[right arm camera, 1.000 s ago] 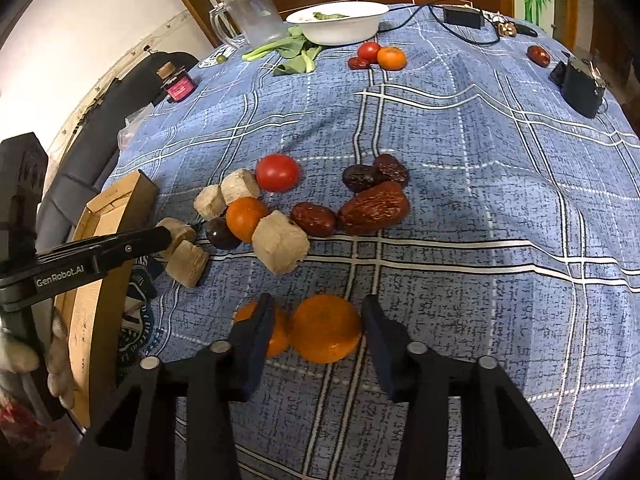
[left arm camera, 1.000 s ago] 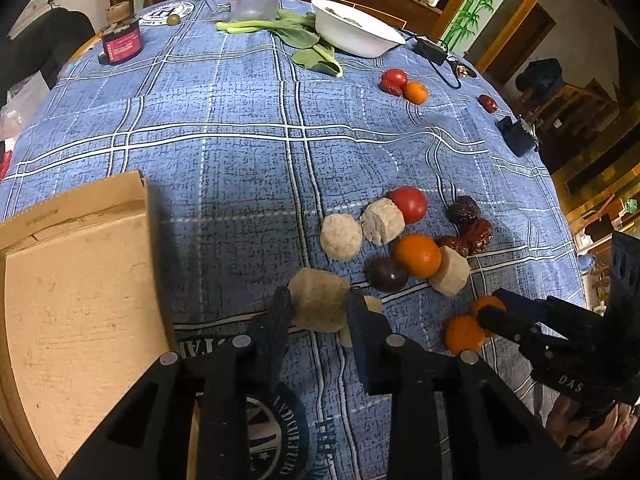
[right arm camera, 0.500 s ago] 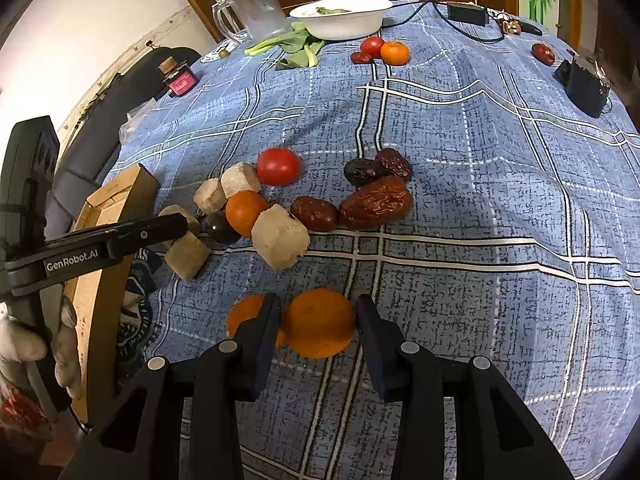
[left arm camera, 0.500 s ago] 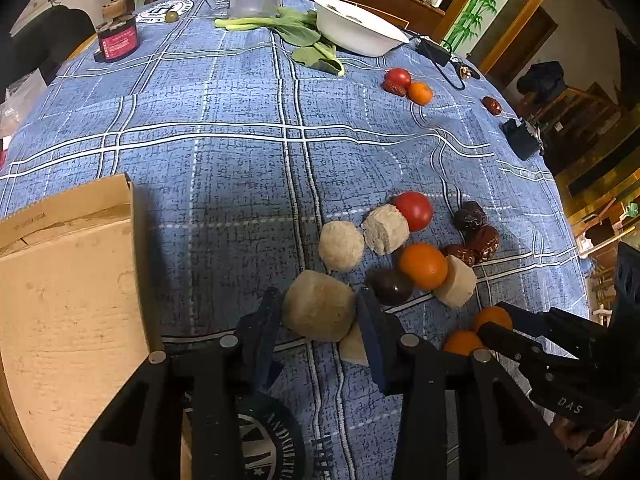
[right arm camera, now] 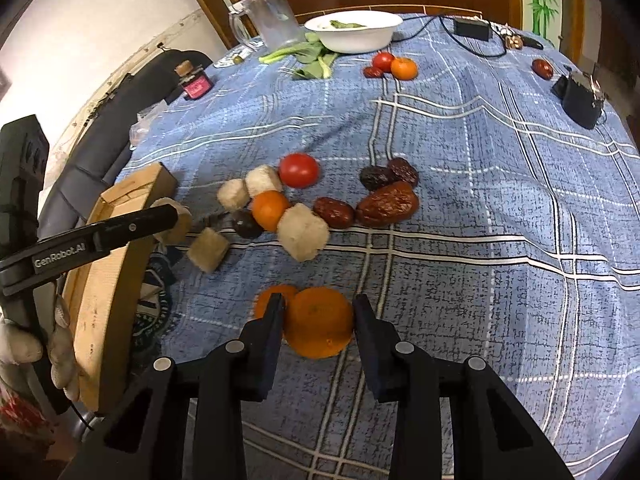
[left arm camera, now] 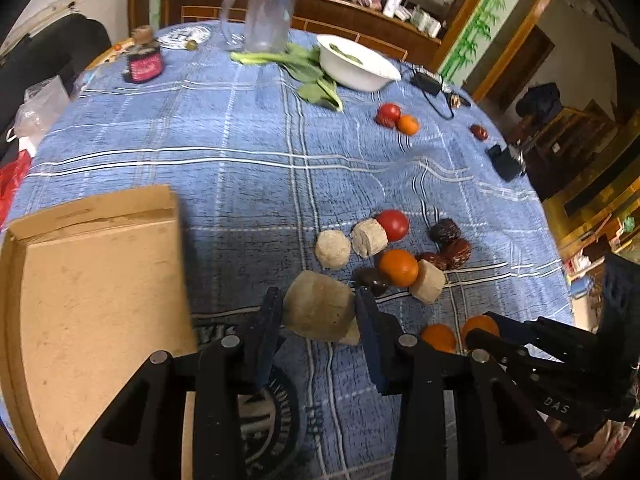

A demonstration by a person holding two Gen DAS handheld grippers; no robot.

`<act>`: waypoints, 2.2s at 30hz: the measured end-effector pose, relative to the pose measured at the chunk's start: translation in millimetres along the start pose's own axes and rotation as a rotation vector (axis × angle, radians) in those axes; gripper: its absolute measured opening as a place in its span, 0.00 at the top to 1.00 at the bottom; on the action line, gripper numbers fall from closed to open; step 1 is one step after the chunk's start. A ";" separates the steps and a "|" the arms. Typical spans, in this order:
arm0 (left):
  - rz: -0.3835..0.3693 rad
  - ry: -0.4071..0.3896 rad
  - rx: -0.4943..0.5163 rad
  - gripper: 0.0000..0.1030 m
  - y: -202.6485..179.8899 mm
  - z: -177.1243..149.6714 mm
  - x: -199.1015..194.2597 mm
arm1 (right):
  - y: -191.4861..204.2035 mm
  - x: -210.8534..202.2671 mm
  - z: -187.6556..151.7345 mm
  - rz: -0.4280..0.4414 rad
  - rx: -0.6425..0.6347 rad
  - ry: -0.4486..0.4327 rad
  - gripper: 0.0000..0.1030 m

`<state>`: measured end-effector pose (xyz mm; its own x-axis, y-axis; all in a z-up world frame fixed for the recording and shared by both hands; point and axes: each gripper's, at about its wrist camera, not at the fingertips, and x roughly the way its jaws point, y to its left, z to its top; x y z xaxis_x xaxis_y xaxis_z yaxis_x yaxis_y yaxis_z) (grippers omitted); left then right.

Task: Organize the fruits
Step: 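Carry both items over the cardboard tray and open both tools to drop them, then move both open tools back to the fruit pile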

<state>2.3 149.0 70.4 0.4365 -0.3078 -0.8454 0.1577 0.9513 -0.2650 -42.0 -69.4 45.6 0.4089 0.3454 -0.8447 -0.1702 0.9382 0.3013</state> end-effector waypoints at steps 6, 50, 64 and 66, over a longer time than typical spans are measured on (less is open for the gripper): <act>0.044 -0.055 -0.070 0.65 38.6 -12.8 -44.0 | 45.5 -7.0 13.3 0.076 -0.084 -0.016 0.64; 0.220 -0.131 -0.325 0.49 155.2 -58.6 -110.9 | 256.3 49.1 -37.2 0.164 -0.591 0.072 0.56; 0.132 -0.139 -0.227 0.44 32.3 -56.7 -78.2 | 102.7 -7.6 -35.3 0.042 -0.298 0.042 0.56; 0.106 -0.133 -0.226 0.44 19.6 -59.5 -67.9 | 80.3 -14.4 -37.0 0.009 -0.258 0.048 0.56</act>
<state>-76.9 189.6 95.0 0.5549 -0.1914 -0.8096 -0.0904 0.9535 -0.2874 -94.8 0.2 65.6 0.3640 0.3468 -0.8644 -0.3997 0.8965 0.1914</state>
